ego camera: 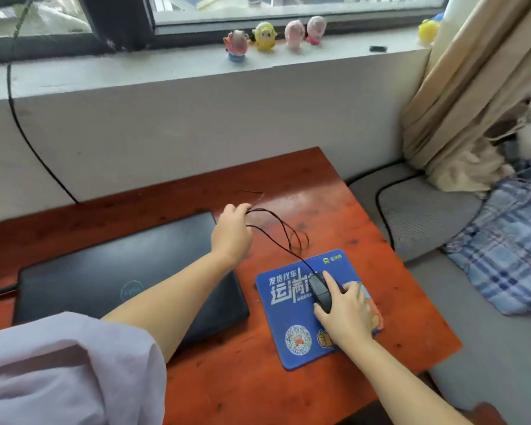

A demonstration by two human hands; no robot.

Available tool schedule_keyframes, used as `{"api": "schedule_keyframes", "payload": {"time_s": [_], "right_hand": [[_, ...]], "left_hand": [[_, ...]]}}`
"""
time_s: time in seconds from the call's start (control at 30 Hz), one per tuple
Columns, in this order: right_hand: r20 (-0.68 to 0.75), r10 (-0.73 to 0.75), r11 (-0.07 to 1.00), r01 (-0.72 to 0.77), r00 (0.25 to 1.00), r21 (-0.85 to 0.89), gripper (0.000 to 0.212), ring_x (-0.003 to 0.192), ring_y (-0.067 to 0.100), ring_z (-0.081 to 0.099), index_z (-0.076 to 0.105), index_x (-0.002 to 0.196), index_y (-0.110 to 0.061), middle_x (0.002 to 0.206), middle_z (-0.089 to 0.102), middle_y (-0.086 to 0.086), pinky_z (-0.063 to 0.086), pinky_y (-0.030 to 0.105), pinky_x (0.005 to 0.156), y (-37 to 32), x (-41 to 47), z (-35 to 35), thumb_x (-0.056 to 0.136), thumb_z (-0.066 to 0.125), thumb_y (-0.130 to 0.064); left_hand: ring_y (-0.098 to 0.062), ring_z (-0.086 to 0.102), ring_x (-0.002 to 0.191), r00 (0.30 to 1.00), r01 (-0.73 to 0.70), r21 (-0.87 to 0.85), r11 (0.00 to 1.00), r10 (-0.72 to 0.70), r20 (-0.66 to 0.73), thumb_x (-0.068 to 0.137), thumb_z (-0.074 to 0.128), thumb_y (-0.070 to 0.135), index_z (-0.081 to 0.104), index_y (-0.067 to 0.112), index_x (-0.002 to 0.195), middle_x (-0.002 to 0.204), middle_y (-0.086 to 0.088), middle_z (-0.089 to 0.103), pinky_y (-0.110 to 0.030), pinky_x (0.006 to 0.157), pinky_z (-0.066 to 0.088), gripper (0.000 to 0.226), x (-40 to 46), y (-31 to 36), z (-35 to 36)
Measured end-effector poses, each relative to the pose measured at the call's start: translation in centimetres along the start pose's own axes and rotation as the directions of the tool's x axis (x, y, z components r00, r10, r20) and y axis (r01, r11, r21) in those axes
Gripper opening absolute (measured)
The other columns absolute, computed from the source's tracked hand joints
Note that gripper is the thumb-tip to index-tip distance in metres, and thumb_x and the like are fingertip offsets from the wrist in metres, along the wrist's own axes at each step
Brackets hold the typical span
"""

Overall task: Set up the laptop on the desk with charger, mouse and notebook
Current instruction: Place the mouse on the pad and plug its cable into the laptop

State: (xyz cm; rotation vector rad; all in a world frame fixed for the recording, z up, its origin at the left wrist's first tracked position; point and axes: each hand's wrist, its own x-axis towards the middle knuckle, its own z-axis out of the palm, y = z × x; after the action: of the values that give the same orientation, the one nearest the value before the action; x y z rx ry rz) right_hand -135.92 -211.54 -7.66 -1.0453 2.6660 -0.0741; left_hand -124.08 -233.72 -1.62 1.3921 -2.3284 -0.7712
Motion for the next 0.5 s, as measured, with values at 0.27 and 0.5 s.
{"api": "schedule_keyframes", "payload": {"time_s": [0.27, 0.5], "right_hand": [[0.031, -0.141, 0.928, 0.121, 0.990, 0.352, 0.056, 0.131, 0.025, 0.036, 0.037, 0.139, -0.018, 0.139, 0.040, 0.006, 0.031, 0.036, 0.106, -1.9, 3.4, -3.8, 0.092, 0.044, -0.047], [0.491, -0.339, 0.211, -0.444, 0.802, 0.871, 0.056, 0.092, 0.019, 0.066, 0.056, 0.104, -0.012, 0.098, 0.072, 0.009, 0.046, 0.036, 0.093, -8.7, 11.2, -12.9, 0.093, 0.029, -0.059]], "left_hand": [[-0.023, 0.043, 0.077, 0.991, -0.136, -0.170, 0.976, 0.132, -0.036, 0.083, 0.044, -0.004, 0.028, 0.006, 0.144, 0.110, -0.016, 0.043, -0.029, 0.070, 0.038, 0.064, 0.1, 3.3, 1.2], [-0.031, 0.046, 0.098, 0.803, -0.574, 0.028, 0.819, 0.555, 0.216, 0.064, 0.054, 0.007, 0.019, 0.002, 0.146, 0.112, -0.015, 0.045, -0.038, 0.086, 0.045, 0.089, -1.3, 2.9, -0.4]]}}
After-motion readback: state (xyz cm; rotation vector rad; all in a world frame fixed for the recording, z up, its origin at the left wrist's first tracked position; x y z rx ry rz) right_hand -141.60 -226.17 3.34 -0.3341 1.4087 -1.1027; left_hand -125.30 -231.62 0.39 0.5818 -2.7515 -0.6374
